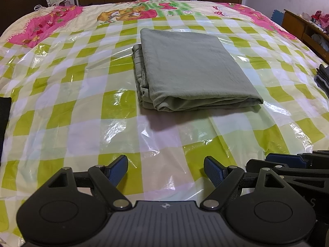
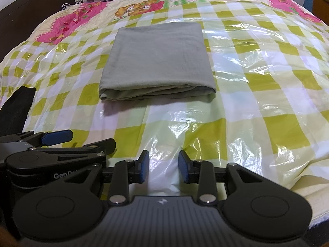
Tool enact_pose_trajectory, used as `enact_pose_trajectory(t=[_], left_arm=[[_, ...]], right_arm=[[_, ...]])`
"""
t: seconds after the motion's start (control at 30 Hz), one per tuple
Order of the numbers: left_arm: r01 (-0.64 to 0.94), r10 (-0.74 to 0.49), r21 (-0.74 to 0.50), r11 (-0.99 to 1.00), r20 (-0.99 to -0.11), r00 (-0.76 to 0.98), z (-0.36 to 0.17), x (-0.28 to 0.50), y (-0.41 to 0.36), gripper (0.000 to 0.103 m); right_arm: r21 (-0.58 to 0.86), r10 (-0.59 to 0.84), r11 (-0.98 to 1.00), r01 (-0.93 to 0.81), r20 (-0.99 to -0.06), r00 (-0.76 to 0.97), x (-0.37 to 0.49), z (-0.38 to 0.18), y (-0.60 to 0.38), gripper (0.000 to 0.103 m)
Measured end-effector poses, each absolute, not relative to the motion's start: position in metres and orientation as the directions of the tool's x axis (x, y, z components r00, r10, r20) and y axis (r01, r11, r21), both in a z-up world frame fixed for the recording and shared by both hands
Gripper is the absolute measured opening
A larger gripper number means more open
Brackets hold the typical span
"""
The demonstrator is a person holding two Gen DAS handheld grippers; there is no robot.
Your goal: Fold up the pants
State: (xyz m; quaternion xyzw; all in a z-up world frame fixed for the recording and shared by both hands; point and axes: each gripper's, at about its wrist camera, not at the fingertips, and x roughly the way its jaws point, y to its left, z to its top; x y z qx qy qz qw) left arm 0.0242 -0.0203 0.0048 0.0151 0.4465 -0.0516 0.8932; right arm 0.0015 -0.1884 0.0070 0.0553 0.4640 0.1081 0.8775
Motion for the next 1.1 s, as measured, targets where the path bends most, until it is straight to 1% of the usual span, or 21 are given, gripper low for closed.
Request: enact_pose_trajectory(t=[1.1], left_arm=[[0.105,-0.072,-0.01,0.994,-0.795,0.603,0.0068,0.0231,-0.0204,0.091]], right_arm=[[0.196,0.24,0.971,-0.138,-0.803,0.546,0.0015,0.0071,-0.1882,0.033]])
